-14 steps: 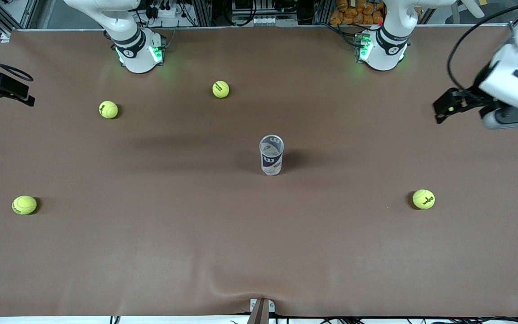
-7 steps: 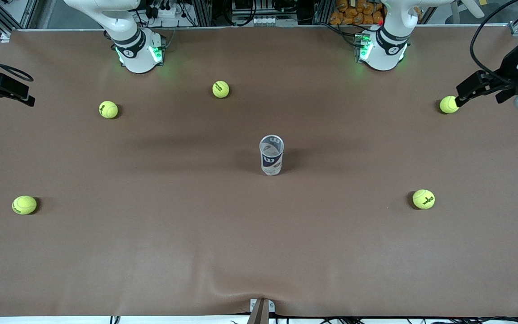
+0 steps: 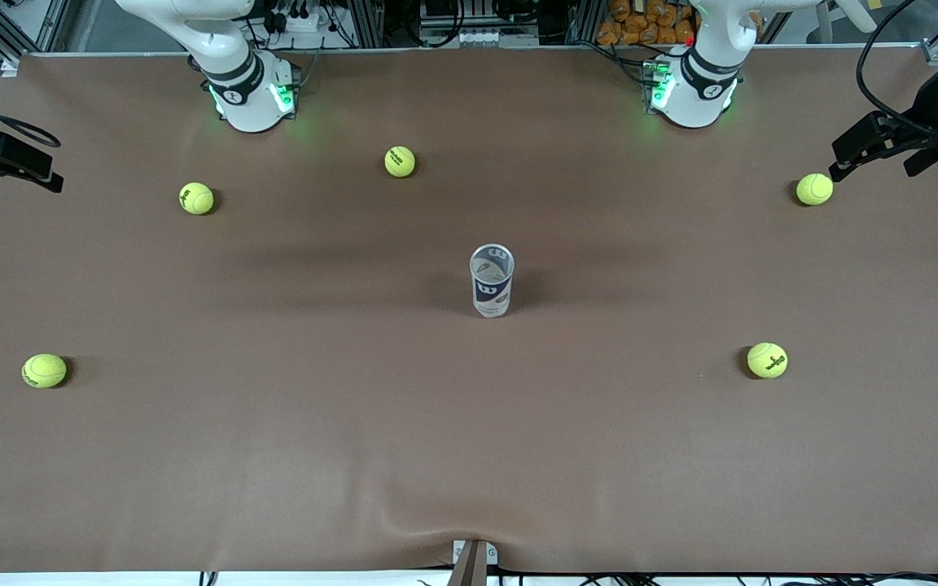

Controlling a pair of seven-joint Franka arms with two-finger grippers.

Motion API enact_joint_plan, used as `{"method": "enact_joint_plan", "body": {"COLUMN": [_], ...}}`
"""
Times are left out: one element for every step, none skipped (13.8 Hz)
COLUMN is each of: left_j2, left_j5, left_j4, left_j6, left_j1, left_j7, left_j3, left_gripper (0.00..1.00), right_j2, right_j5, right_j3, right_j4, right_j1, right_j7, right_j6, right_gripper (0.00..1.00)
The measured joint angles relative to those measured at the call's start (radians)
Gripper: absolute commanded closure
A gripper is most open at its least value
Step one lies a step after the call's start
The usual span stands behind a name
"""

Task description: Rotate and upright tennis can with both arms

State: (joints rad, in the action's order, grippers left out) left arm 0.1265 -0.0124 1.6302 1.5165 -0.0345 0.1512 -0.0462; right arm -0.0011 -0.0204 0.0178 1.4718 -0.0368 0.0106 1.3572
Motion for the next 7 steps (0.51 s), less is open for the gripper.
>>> {"method": "enact_joint_plan", "body": {"left_j2": [0.0,0.0,0.0,0.0,-0.001,-0.001,-0.003], "left_j5": [0.0,0.0,0.0,0.0,0.001,0.001,0.001], "left_j4": [-0.001,-0.001,-0.003,-0.005,-0.006,-0.006,-0.006], "left_j6": [0.002,0.003,0.005,0.005,0.005,0.006,0.006], "left_j1": [0.0,0.0,0.0,0.0,0.001,0.001,0.001], "left_j7": [-0.001,-0.001,-0.001,-0.001,-0.001,-0.001,-0.001], "left_j3": [0.0,0.0,0.0,0.0,0.0,0.001,0.001], "left_gripper": [0.0,0.0,0.0,0.0,0.0,0.0,0.0], "right_j2": [0.0,0.0,0.0,0.0,0.0,0.0,0.0], "right_j5": [0.0,0.0,0.0,0.0,0.0,0.0,0.0], "right_j3": [0.0,0.0,0.0,0.0,0.0,0.0,0.0], "right_j4": [0.0,0.0,0.0,0.0,0.0,0.0,0.0], "right_j1": [0.0,0.0,0.0,0.0,0.0,0.0,0.0], "right_j7": [0.0,0.0,0.0,0.0,0.0,0.0,0.0], "right_j6": [0.0,0.0,0.0,0.0,0.0,0.0,0.0], "right_gripper": [0.0,0.0,0.0,0.0,0.0,0.0,0.0]}}
